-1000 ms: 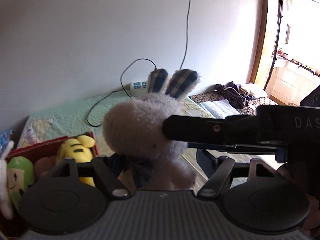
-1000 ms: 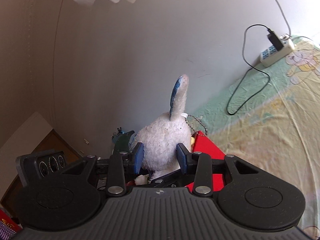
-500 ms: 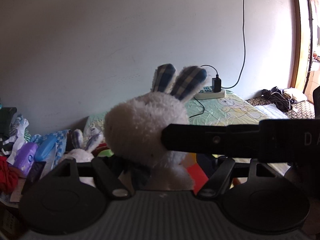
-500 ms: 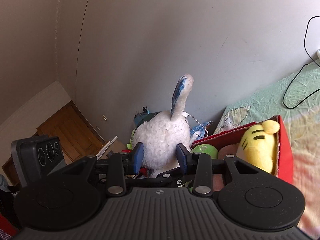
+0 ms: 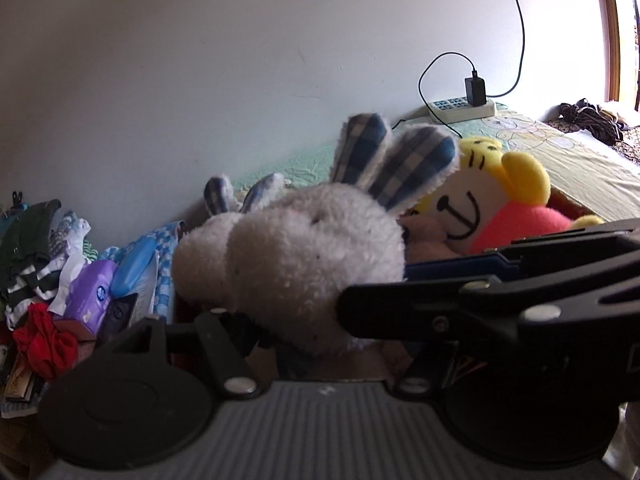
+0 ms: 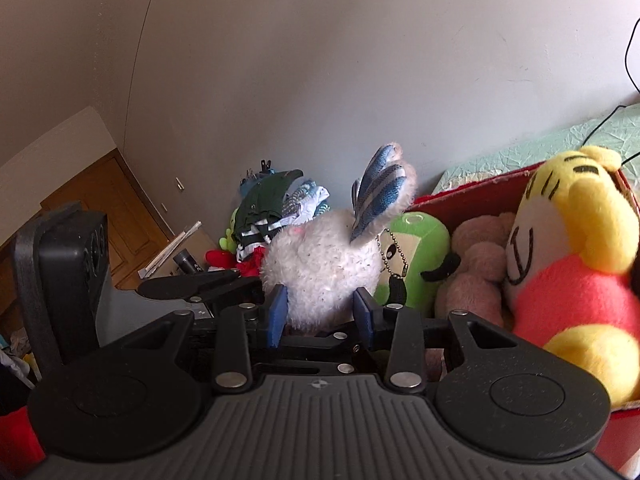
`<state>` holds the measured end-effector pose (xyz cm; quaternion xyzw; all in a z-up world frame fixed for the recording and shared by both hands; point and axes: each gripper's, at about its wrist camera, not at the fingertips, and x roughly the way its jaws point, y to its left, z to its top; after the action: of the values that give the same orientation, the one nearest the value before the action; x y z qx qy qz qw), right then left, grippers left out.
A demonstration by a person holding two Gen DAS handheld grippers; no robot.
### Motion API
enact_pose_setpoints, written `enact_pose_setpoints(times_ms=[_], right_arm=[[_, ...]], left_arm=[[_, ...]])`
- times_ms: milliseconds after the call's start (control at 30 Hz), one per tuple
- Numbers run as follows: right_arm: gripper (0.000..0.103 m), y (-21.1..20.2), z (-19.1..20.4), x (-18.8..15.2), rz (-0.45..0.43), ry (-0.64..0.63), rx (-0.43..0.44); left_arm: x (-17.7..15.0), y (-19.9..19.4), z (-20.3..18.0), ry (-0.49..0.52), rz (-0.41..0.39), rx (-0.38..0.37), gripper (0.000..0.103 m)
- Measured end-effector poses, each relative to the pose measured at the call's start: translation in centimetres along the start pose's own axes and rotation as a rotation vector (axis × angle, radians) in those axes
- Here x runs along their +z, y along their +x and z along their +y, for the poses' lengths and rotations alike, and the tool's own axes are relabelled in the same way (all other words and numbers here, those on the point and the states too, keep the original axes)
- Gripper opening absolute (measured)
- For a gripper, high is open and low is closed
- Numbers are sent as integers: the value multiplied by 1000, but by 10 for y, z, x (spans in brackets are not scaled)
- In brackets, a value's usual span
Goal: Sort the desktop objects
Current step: 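Carry the second bunny in the right gripper over the red box, then lower the second bunny into the box beside the tiger, open right gripper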
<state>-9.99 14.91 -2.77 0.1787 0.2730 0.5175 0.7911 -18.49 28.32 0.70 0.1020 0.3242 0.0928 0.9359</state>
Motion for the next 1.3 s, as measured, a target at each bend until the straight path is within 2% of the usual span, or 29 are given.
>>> enact_pose_setpoints(times_ms=[133,200,233,467,600,700,767,933,1000,1233,1300], right_arm=[[42,-6,1,1,30,40,-15],[42,-9,-4,3,56,85,-21],[42,-12,-6,5,55,102,-21],[41,-30,-9,14,-39,165,-34],[38,-20,-16,24,-96,213,-102],[38,-3,-15,26,-55,187,-169],[38,5,-14,22,-5,180,-175],[39,15,-7,16,68,165,-121],[39,21,-9,13,95,196,-103],[39,16,-2,14,69,186,-120],[39,8,0,15,50,184,-149]], left_arm=[[-6,-2,5,-3,-5,-21,76],[-7,-5,7,8,-16,-17,88],[-8,-7,9,12,-17,-27,90],[-4,-29,18,2,-45,-116,89],[4,-30,22,-39,-56,-204,86],[6,-26,26,-81,-36,-273,83],[5,-19,29,-106,-9,-301,82],[-1,-11,40,-153,30,-319,81],[-2,-9,43,-160,38,-308,81],[-2,0,50,-198,69,-300,87],[1,-2,49,-203,67,-289,89]])
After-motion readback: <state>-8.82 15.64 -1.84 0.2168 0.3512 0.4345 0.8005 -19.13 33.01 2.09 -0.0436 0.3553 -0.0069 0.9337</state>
